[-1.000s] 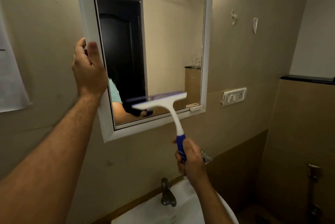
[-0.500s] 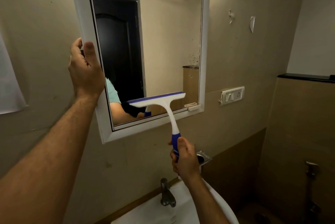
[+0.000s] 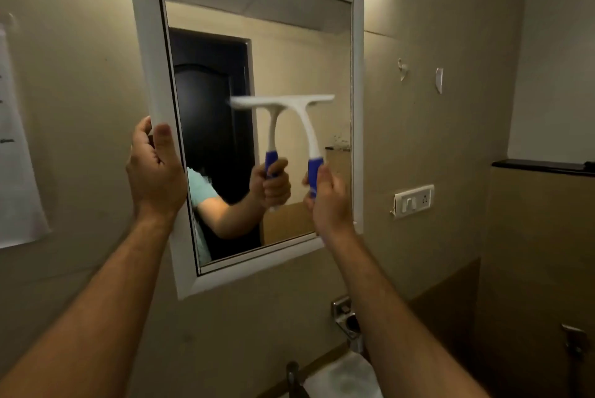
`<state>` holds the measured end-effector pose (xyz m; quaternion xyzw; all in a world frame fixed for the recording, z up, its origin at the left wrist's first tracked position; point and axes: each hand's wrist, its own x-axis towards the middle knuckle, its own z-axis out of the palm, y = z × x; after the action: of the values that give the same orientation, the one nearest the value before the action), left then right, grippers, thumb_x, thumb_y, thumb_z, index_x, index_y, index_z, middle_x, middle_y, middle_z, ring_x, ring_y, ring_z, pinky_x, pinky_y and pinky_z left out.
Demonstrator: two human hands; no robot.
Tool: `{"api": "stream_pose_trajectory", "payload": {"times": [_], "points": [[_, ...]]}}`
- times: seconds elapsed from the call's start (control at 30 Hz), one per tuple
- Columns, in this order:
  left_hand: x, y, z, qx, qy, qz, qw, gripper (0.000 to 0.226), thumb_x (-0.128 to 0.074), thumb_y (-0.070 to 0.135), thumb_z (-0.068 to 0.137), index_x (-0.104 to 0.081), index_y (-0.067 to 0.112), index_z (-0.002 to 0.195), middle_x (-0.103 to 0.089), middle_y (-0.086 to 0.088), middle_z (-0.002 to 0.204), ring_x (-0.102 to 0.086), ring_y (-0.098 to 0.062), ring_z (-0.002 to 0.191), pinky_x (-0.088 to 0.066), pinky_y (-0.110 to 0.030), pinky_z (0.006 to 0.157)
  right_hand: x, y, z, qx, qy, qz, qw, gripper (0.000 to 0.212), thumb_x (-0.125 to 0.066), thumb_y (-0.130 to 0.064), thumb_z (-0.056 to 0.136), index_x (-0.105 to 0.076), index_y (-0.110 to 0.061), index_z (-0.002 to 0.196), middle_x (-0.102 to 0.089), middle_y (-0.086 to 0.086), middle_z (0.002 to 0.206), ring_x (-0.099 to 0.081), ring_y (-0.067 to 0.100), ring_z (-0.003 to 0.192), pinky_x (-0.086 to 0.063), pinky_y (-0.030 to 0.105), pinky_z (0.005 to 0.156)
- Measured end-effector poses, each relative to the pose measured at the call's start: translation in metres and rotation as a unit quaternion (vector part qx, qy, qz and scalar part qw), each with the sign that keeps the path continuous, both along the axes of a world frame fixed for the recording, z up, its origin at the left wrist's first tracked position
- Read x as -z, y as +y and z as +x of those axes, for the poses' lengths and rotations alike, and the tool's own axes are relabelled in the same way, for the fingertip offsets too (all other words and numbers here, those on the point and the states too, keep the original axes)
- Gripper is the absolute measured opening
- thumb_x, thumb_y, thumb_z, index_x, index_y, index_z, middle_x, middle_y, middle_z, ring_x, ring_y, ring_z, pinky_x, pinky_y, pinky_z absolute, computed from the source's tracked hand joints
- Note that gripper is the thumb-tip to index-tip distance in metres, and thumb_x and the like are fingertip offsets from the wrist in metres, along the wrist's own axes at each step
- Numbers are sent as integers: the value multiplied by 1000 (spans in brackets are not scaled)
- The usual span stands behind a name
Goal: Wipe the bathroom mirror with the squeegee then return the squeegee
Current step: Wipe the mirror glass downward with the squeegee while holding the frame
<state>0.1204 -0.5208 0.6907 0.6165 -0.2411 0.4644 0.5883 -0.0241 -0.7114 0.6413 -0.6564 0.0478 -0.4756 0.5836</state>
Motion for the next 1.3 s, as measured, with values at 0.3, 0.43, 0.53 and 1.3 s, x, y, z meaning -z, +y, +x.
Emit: {"api": "stream_pose_trajectory", "payload": {"times": [0.3, 0.43, 0.53, 1.3], "points": [[-2, 2, -5, 28, 35, 3, 999, 54, -26, 63, 92, -45, 24, 125, -59, 6, 104, -50, -3, 83, -35, -22, 71, -30, -11, 2, 6, -20, -31, 999, 42, -33, -55, 92, -57, -22, 84, -51, -1, 67, -45, 13, 56, -37, 35, 57], [-9, 2, -7, 43, 62, -6, 997, 52, -25, 64, 88, -46, 25, 115, -55, 5, 97, -48, -12, 83, -32, -26, 67, -130, -21, -4, 12, -49, -59, 997, 47, -28, -53, 99, -56, -17, 88, -46, -5, 57, -40, 8, 42, -35, 25, 42], [-34, 3, -10, 32, 86, -10, 996, 51, -23, 68, 87, -44, 24, 103, -52, 1, 96, -45, -18, 84, -31, -29, 71, -149, -24, -10, -47, -30, -28, 998, 46, -29, -51, 101, -54, -15, 92, -45, -5, 55, -37, 8, 38, -33, 23, 38], [-77, -6, -10, -28, 46, -35, 998, 46, -26, 63, 94, -46, 21, 96, -47, 15, 71, -47, 8, 59, -30, -3, 46, -65, -35, 11, -161, 3, 41, 986, 48, -28, -53, 101, -53, -11, 98, -43, -2, 53, -34, 10, 37, -32, 21, 35]]}}
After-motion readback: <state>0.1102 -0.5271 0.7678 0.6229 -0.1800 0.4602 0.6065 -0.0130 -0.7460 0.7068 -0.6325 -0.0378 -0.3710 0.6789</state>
